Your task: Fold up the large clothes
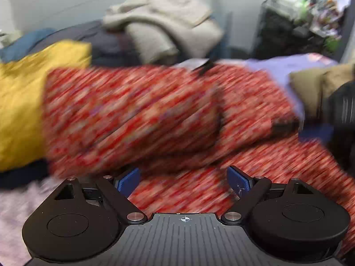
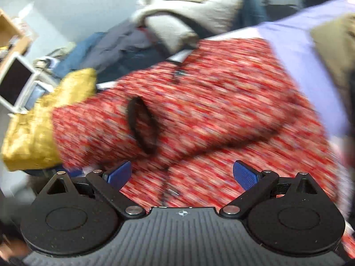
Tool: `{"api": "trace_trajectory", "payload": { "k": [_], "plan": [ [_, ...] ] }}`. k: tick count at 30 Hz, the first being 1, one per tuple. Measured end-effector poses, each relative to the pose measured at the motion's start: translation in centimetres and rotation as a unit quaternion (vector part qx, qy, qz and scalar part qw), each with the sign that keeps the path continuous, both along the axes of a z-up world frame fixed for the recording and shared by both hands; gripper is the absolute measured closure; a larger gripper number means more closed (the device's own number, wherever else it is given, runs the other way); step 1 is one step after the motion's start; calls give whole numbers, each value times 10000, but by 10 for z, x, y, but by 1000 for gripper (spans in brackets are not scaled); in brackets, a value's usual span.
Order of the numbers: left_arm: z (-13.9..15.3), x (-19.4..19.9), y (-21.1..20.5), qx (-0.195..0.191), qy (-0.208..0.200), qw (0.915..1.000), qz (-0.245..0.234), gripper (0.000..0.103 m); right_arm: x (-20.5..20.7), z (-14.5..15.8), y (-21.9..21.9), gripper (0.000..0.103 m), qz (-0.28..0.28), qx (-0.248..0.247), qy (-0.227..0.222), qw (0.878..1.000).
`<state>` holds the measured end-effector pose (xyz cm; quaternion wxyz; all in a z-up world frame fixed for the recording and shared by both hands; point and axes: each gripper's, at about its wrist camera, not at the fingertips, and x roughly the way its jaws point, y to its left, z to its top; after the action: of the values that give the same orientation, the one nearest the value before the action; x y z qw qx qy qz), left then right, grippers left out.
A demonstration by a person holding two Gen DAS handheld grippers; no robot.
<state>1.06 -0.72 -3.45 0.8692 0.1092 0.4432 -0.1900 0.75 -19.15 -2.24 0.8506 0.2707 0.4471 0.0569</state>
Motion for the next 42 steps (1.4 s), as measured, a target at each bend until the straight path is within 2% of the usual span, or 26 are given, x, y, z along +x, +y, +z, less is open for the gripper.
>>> {"api": "trace_trajectory", "payload": {
  "k": [2, 4, 7, 8, 9, 11, 13, 15, 18, 22, 25, 27, 32, 34, 36, 39, 40, 42],
  "plan": [
    [-4, -4, 21, 59, 133, 9996, 246, 0, 25, 2, 15, 5, 182, 148, -137, 9996],
    [-7, -11, 40, -11, 252, 9982, 536, 0, 48, 0, 29, 5, 360, 79, -224, 9991],
    [-8, -19, 61, -180, 418, 9944, 958, 0, 76, -14, 43, 8, 506, -18, -102, 9987],
    [-9, -20, 67, -229, 452, 9931, 1062, 0, 82, -19, 47, 17, 606, 74, -94, 9981],
    [-8, -22, 71, -263, 462, 9919, 1150, 0, 86, -22, 50, 33, 700, 222, -90, 9973],
    [-7, -25, 79, -304, 467, 9899, 1307, 0, 90, -22, 56, 53, 803, 556, -133, 9951],
    [-8, -24, 83, -319, 456, 9884, 1413, 0, 88, -5, 67, 65, 960, 637, -483, 9922],
    [-6, -21, 87, -307, 453, 9871, 1504, 0, 84, 19, 79, 87, 1272, 722, -855, 9855],
    [0, -9, 91, -294, 454, 9866, 1541, 0, 77, 52, 82, 92, 1433, 728, -1306, 9783],
    [8, 6, 92, -281, 354, 9874, 1519, 0, 69, 75, 43, 93, 978, 646, -1439, 9826],
    [14, 14, 89, -304, 260, 9885, 1459, 0, 57, 83, -2, 93, 640, 284, -1416, 9874],
    [16, 20, 85, -339, 217, 9895, 1391, 0, 49, 85, -31, 93, 391, -124, -1344, 9901],
    [21, 41, 70, -432, 52, 9927, 1128, 0, 35, 57, -91, 93, -204, -849, -820, 9928],
    [23, 55, 61, -398, 6, 9941, 1011, 0, 37, 40, -100, 99, -323, -1152, -607, 9910],
    [24, 68, 51, -376, -40, 9948, 944, 0, 41, 24, -106, 99, -454, -1189, -412, 9910],
    [26, 86, 37, -329, -92, 9958, 847, 0, 42, 11, -106, 96, -728, -933, -292, 9925],
    [27, 90, 33, -308, -158, 9960, 823, 0, 41, 12, -102, 93, -735, -890, -356, 9927],
    [30, 99, 24, -285, -308, 9957, 831, 0, 43, 16, -94, 54, -641, -965, -525, 9919]
  ]
}}
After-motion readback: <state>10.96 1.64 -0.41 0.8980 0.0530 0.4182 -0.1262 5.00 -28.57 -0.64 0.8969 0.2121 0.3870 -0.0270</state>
